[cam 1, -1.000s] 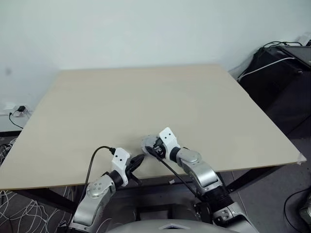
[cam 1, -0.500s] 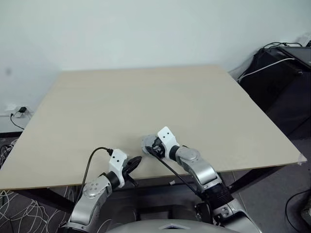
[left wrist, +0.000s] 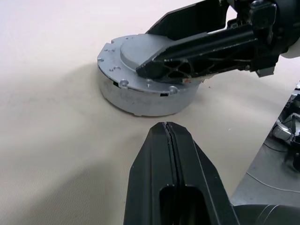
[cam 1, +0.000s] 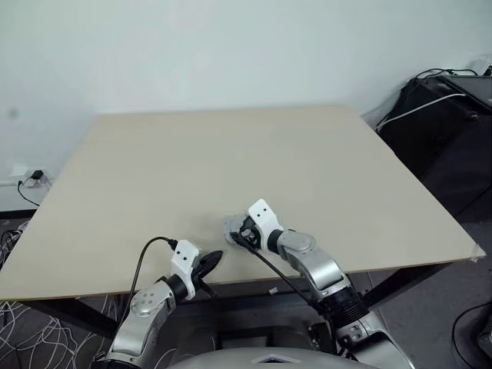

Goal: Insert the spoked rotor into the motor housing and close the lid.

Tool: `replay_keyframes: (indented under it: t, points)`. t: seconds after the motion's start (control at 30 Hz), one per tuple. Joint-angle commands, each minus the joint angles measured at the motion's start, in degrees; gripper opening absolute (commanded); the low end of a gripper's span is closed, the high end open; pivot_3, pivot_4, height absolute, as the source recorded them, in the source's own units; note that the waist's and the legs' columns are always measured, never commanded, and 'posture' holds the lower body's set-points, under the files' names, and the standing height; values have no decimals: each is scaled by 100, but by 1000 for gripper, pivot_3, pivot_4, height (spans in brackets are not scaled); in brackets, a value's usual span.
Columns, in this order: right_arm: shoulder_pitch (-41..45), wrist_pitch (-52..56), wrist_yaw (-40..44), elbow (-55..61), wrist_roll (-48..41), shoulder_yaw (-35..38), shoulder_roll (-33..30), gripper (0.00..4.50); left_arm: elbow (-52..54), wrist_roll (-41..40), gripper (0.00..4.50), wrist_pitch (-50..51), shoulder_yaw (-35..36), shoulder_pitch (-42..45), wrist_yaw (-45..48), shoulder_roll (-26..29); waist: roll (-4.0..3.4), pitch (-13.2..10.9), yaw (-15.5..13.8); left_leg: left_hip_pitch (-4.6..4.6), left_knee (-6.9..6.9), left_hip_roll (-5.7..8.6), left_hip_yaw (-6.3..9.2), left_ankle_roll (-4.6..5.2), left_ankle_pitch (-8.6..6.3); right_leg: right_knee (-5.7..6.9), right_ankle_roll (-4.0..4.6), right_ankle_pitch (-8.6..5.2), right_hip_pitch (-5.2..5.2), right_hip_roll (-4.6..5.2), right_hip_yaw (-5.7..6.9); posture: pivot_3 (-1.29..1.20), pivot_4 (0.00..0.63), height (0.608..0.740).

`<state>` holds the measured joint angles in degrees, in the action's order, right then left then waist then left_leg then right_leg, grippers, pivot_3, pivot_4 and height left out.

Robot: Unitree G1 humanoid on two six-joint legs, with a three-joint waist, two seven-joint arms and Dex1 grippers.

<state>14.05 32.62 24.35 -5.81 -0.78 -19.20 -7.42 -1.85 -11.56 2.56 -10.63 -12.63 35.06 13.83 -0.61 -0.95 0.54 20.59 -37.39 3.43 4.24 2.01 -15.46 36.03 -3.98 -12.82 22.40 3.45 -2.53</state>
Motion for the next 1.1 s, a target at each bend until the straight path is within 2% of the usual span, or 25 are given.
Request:
replay_keyframes:
  t: [0.03,0.57,0.8,1.1]
  points:
    - [-38,200,-282,-283,122,139,-1,3205,14,0,0,-193,52,100,32,-16,1,4,3,0,0,0,0,0,0,0,0,0,0,0,0,0,0,740]
    - [17,454,-98,-293,183,-156,-230,3205,-65,9,0,-184,61,165,-28,-75,-5,13,-4,-4,-1,1,3,1,2,0,2,0,-5,1,1,0,0,740]
    - [-13,475,-160,-268,166,-150,-193,3205,-363,29,0,-184,232,614,-227,-212,-4,16,-11,-4,-1,2,3,1,2,0,0,1,-6,1,2,0,0,740]
    - [-77,414,-245,-309,193,-173,-180,3205,289,-107,0,351,145,748,-229,-191,-4,19,-10,-4,-1,3,4,1,2,-1,-1,1,-7,2,1,0,0,740]
